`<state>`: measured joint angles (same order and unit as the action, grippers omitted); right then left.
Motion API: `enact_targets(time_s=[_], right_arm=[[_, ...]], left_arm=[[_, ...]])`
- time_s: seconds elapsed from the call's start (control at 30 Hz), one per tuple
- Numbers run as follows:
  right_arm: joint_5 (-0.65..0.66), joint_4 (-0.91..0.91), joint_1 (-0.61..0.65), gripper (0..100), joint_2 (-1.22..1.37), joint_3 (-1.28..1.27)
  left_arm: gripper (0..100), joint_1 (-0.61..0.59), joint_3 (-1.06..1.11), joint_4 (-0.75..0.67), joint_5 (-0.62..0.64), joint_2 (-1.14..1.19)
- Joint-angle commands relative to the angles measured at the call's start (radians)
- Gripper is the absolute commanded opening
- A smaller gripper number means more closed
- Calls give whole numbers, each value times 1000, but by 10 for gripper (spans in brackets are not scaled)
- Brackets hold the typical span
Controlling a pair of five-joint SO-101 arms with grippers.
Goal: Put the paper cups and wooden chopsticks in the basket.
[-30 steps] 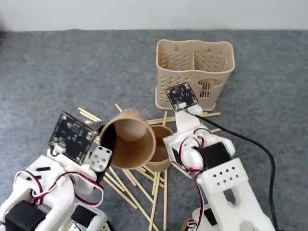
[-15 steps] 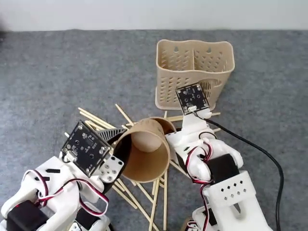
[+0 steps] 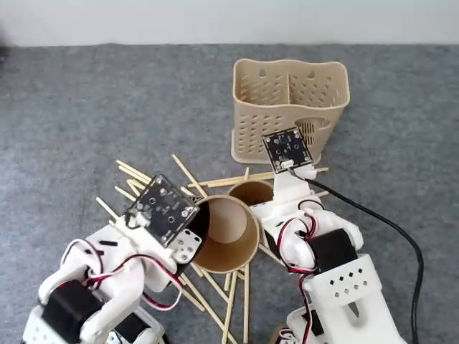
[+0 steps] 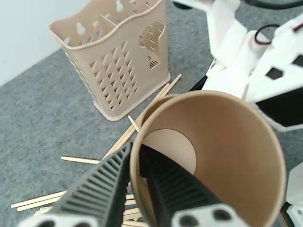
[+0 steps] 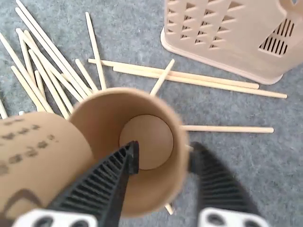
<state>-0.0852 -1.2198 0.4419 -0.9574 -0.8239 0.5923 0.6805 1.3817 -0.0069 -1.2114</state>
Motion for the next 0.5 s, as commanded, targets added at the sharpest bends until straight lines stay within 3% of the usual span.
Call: enact_targets(time_s=[0.0,0.47], right_arm=[[-9,-13,-5,249,-25,9],[-6,-13,-41,250,-27,94]], left_arm=[[13,12,31,-54,-20,15],[13,11,-36,-92,-18,11]])
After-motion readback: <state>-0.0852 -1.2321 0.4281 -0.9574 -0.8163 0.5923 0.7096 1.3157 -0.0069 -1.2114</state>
